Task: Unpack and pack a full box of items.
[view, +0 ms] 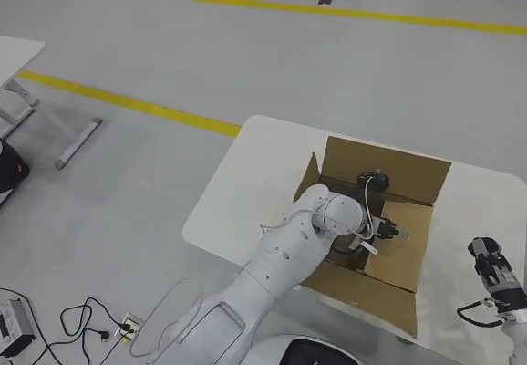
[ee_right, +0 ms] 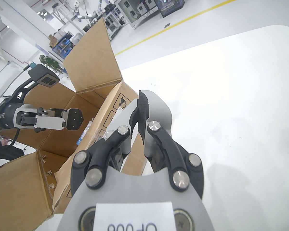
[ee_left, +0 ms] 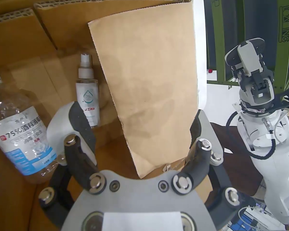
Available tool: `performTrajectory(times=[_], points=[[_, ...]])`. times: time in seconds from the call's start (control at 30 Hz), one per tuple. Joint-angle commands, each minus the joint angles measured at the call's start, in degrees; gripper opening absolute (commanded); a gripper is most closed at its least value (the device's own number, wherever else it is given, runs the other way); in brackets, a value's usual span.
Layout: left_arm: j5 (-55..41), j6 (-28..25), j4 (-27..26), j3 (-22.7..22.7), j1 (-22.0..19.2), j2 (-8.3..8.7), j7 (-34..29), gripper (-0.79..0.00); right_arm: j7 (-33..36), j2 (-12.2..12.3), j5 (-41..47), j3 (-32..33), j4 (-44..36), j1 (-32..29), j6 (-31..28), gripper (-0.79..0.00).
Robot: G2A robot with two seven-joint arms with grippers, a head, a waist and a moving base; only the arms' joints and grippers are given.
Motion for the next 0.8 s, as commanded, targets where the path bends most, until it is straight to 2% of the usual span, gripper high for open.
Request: performTrajectory(times=[0.0, 0.1, 0.2, 0.37, 0.77], points=[[0.0, 0.0, 0.0, 0.0, 0.0, 0.0, 0.0, 0.0, 0.3, -0.1, 0.0, 0.0, -0.2, 0.0, 0.1, -0.785], [-2.0, 0.0, 0.2, -0.1, 1.6, -0.02, 1.8, 0.0, 0.8, -0.2, -0.1, -0.2, -0.5, 0.2, 0.1, -0.785], [-2.5, 0.1, 1.4, 0.2, 1.5, -0.01, 2.6, 0.0, 1.0, -0.3, -0.3, -0.2, -0.7, 0.3, 0.1, -0.785], [-1.7, 0.3, 5.6, 0.8, 0.2, 0.02, 5.4, 0.0, 1.0, -0.3, -0.5, 0.3, -0.9, -0.2, 0.1, -0.785], [-14.4, -3.0, 16.0, -1.0, -3.9, -0.56, 5.5, 0.0, 2.4, -0.8, -0.6, -0.9, 0.7, -0.8, 0.0, -0.785]])
